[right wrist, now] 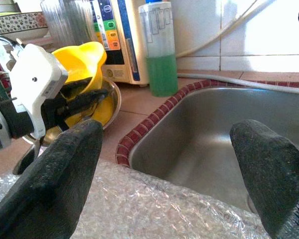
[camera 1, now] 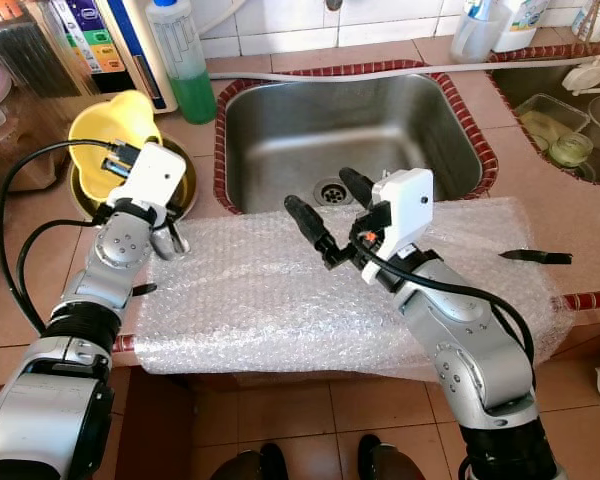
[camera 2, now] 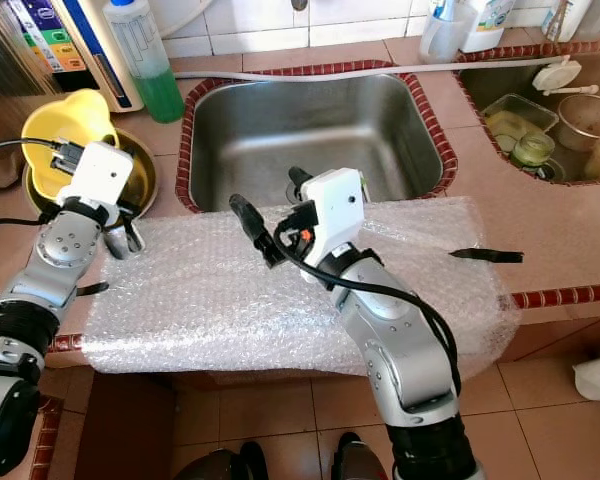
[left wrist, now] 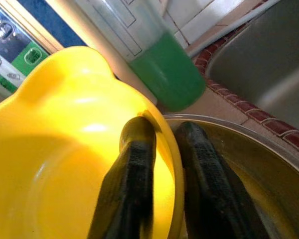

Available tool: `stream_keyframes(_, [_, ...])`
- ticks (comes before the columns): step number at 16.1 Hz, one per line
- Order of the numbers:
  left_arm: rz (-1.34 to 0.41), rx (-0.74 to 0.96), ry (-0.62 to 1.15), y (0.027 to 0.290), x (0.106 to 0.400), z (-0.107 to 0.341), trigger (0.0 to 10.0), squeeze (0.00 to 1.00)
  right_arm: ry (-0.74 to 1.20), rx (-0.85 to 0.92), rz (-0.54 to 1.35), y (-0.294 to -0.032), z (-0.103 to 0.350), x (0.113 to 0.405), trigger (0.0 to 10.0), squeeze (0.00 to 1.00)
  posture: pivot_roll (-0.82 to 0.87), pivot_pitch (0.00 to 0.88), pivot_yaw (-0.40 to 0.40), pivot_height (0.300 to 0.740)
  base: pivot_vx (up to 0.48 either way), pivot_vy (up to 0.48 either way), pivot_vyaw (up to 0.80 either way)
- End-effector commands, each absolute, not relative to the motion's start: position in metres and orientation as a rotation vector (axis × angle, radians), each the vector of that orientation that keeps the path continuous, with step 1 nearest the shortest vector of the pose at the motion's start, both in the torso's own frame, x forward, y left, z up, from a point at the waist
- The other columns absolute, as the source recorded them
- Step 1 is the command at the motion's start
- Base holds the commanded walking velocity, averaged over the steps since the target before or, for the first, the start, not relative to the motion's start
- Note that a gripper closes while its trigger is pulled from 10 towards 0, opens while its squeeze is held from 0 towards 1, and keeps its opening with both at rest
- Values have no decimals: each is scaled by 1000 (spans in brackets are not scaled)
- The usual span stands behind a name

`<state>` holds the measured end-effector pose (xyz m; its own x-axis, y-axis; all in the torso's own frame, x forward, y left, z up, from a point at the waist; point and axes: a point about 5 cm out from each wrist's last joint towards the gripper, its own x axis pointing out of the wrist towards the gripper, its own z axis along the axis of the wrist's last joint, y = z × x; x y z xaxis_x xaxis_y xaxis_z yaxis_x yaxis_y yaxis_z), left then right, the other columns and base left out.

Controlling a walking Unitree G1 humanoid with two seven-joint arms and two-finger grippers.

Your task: Kitchen organization

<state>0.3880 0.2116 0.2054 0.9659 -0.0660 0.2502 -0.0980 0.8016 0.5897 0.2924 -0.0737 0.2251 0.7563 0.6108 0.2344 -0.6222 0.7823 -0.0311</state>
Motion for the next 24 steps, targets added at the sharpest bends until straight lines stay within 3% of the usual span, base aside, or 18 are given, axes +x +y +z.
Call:
stream_keyframes(1, [19,690,-266,213,386,203,0,0,-259,53,662,-73,229,293,10000,0,-152,252,86,740,0,0,0])
stream_keyframes(12, [0,741,-404,202,378,213,0,0,-260,126,632,-82,231,305,10000,0,-131,242,88,740,0,0,0])
stream_keyframes(15, [-13,742,-436,198,376,214,0,0,-219,215,701,-78,231,304,10000,0,-128,243,87,740,0,0,0])
stream_keyframes(20, [-30,748,-517,187,369,218,0,0,-169,208,806,-75,225,297,10000,0,-130,244,83,740,0,0,0])
stream_keyframes(24, [-42,892,-637,174,360,225,0,0,-282,96,639,-91,242,311,10000,0,-132,242,78,740,0,0,0])
